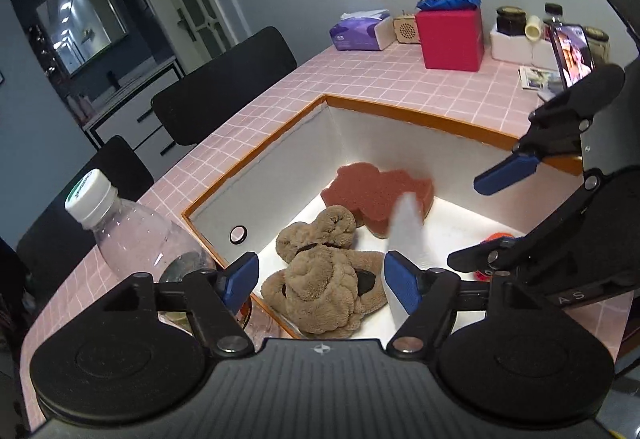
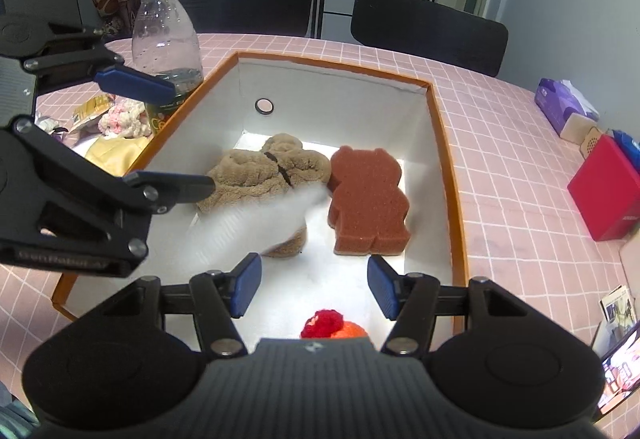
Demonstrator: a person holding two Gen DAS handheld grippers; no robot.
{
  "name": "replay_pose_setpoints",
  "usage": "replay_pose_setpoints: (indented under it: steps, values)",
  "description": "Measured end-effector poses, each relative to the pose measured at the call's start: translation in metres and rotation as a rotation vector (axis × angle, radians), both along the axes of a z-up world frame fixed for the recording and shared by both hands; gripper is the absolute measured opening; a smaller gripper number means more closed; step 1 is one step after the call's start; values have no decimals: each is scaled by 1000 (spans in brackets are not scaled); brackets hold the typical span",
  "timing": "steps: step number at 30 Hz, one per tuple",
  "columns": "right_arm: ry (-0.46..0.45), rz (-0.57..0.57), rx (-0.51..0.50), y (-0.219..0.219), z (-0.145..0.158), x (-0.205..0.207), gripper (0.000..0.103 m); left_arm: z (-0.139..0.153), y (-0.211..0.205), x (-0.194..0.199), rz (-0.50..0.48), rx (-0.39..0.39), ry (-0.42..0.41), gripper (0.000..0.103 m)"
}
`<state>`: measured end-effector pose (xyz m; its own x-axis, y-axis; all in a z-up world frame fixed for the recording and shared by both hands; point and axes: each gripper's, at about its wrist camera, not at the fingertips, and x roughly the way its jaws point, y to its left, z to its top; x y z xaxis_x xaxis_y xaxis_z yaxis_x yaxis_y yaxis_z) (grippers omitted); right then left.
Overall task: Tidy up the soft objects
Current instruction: 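Move both tools back to the table and approach the yellow cloth with the right tool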
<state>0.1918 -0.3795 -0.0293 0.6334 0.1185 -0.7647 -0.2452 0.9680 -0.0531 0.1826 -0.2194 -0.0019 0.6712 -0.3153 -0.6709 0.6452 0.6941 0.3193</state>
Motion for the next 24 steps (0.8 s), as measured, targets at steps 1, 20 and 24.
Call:
replay_pose_setpoints:
  steps: [1, 20, 24]
  values:
    - [2, 0, 3, 0, 0, 0, 59, 1, 3, -2, 1, -10, 1, 81]
    - [-157, 66, -20, 50, 60, -33, 70, 42, 78, -50, 11, -191, -82, 74]
    - [-171, 110, 2, 73, 61, -42, 70, 42, 106, -56, 49, -228, -94, 74]
